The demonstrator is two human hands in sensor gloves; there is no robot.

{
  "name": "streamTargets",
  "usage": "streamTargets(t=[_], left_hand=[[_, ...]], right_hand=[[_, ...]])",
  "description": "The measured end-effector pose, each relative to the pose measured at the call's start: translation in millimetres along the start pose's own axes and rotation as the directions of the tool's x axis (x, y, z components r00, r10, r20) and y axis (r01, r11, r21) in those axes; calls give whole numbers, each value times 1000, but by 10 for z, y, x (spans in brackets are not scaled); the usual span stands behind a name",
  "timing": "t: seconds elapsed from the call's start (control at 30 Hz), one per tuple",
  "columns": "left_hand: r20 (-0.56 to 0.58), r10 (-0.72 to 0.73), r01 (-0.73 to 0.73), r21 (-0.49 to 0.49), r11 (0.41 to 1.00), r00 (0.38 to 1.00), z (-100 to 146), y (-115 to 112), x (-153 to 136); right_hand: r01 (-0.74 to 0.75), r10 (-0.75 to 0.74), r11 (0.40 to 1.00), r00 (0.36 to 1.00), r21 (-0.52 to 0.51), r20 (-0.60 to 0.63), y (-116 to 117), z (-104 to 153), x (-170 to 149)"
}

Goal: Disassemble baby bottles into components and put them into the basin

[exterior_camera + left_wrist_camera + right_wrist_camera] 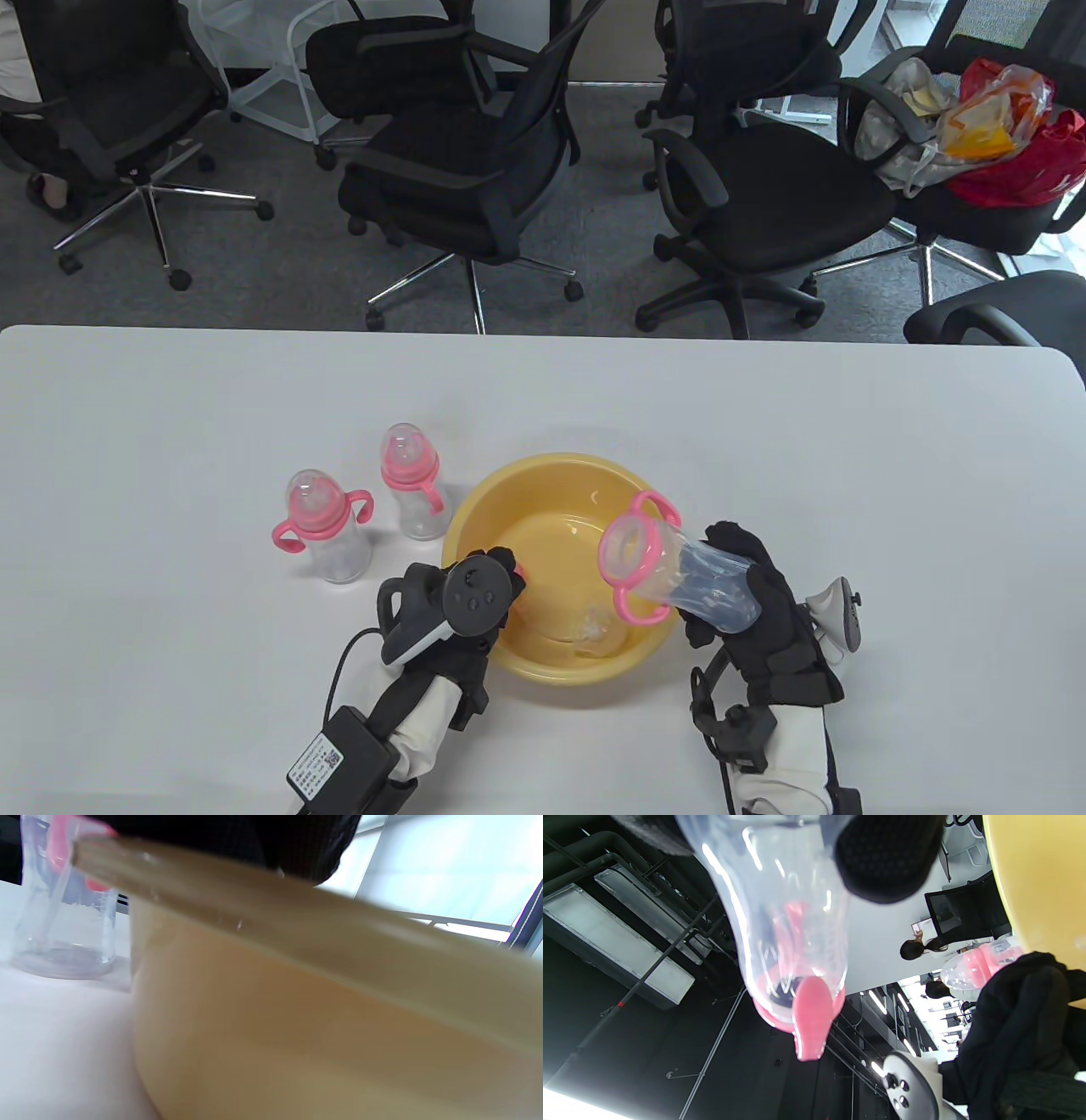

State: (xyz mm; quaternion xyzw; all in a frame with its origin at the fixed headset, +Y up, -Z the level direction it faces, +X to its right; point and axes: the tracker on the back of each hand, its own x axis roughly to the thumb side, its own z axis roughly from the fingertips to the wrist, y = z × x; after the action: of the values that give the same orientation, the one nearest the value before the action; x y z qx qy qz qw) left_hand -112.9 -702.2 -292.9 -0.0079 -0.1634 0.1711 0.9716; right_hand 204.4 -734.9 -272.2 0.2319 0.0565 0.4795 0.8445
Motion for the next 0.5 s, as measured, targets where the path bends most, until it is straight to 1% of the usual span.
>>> streamTargets(t=[0.1, 0.2, 0.3, 0.37, 0.4, 0.43, 0.47, 0.5], left_hand=[[17, 46, -47, 25, 999, 999, 29, 91, 4], [56, 148, -152, 76, 985, 987, 86, 231, 1], [133, 324, -341, 136, 930, 937, 163, 382, -18], [204, 464, -497, 159, 853, 862, 215, 466, -37], [245, 539, -581, 160, 798, 806, 241, 500, -45], [268, 581, -630, 156, 761, 768, 255, 517, -50], [306, 650, -708, 142, 692, 696, 276, 538, -53], [327, 688, -752, 125, 648, 648, 287, 546, -51]], right_hand=[[0, 0, 1000, 1000, 3, -1, 2, -2, -6], [-3, 3, 1000, 1000, 7, -5, 9, -6, -13], [-8, 8, 1000, 1000, 11, -15, 25, -16, -31], [-18, 18, 1000, 999, 13, -27, 39, -24, -46], [-26, 27, 1000, 999, 15, -34, 47, -29, -55], [-30, 31, 999, 999, 16, -38, 50, -31, -60], [-43, 44, 999, 998, 19, -49, 63, -39, -75], [-48, 49, 999, 997, 20, -54, 69, -43, -82]])
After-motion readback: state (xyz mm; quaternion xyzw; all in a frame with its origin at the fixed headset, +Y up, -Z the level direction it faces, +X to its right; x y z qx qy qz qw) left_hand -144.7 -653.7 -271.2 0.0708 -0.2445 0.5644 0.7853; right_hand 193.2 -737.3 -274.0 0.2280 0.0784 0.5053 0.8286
